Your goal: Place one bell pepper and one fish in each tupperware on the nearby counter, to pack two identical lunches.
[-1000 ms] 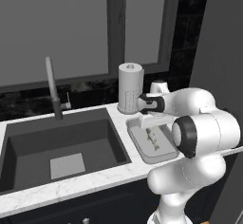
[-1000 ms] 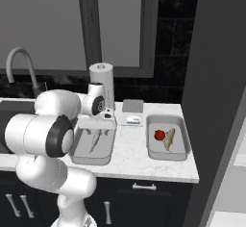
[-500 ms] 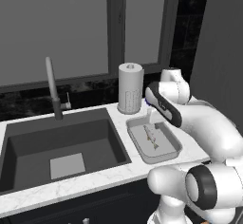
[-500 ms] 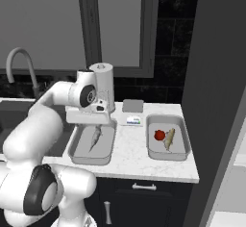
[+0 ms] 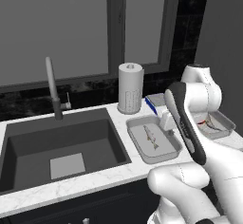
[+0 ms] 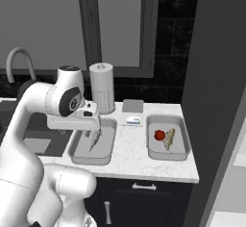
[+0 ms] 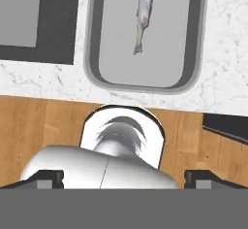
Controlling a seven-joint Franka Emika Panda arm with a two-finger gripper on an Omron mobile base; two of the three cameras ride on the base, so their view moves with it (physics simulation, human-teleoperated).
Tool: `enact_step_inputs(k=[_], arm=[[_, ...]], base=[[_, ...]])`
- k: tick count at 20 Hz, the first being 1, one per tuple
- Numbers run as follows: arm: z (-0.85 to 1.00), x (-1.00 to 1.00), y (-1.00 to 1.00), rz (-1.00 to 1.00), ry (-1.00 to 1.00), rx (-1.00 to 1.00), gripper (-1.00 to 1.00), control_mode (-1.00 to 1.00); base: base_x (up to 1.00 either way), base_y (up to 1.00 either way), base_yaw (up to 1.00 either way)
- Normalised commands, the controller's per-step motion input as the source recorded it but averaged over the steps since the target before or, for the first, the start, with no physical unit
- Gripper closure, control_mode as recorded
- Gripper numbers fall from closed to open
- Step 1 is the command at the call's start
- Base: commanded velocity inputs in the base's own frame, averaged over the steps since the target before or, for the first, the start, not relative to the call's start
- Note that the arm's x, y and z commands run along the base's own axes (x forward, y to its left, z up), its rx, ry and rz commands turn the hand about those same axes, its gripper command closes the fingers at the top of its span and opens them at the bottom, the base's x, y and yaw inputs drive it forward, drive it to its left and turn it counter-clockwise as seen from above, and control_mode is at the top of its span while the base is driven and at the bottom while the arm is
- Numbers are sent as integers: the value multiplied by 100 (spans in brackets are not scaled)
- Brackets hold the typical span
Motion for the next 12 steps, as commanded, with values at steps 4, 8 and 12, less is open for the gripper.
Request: enact_step_inputs(k=[4,8,12], arm=[[25,-100,-3,0,-13,3,-100,-100],[1,-72,0,1,-8,0,-100,-100],[0,0,0,0,0,0,-100,-100]], base=[[0,0,0],[0,0,0],[0,0,0]])
